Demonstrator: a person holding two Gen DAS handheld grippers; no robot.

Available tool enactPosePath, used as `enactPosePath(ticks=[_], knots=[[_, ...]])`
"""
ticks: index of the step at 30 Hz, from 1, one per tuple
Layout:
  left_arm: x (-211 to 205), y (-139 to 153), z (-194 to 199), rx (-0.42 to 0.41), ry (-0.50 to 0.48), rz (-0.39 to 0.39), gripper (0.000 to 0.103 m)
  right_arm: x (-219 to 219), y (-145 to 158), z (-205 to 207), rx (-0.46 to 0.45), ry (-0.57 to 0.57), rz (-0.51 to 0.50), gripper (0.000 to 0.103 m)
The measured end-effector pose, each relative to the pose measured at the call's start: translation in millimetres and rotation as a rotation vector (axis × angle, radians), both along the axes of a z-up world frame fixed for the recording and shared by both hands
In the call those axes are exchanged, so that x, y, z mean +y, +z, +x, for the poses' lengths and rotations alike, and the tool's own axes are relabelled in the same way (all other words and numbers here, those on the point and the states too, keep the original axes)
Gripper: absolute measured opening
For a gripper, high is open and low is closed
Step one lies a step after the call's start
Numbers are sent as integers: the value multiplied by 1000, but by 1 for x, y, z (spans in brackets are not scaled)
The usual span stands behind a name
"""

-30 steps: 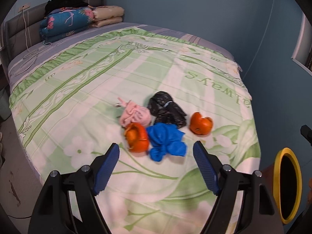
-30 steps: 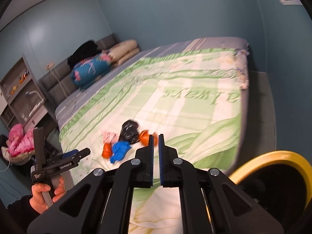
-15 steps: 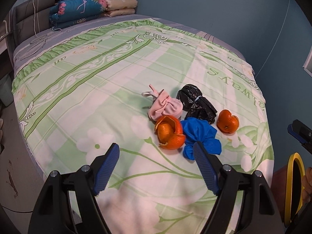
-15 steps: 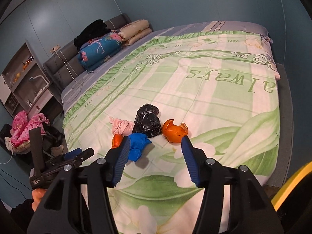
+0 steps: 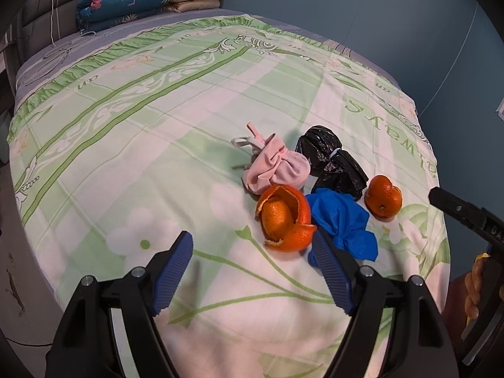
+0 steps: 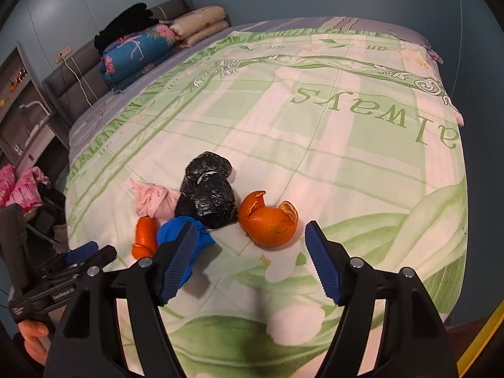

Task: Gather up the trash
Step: 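Move both open tools back to the orange peels on the bed, then grasp an orange peel with the left tool while the right tool grasps another peel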

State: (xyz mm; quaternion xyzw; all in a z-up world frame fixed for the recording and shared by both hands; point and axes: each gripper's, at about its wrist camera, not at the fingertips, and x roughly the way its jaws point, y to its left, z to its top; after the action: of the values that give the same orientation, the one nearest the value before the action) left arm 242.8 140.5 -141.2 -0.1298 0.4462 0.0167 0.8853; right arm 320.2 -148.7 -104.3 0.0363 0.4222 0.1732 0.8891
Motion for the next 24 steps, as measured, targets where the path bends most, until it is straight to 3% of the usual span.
enactPosePath(ticks=[12, 14, 17, 20, 24], knots=[[-4, -23, 30, 41, -20, -45, 71, 16, -37, 31, 102, -29, -76, 67], [-7, -25, 31, 36, -37, -56, 65, 20, -43, 33, 115, -28, -90, 65], [-9, -25, 31, 27, -65, -65, 49, 24, -49, 34, 126, -28, -107, 52], [-11, -25, 30, 22, -91, -96, 27, 28, -50, 35, 128, -29, -109, 41], [-15, -22, 26, 5, -112, -83, 16, 30, -50, 36, 140, -20, -91, 33]])
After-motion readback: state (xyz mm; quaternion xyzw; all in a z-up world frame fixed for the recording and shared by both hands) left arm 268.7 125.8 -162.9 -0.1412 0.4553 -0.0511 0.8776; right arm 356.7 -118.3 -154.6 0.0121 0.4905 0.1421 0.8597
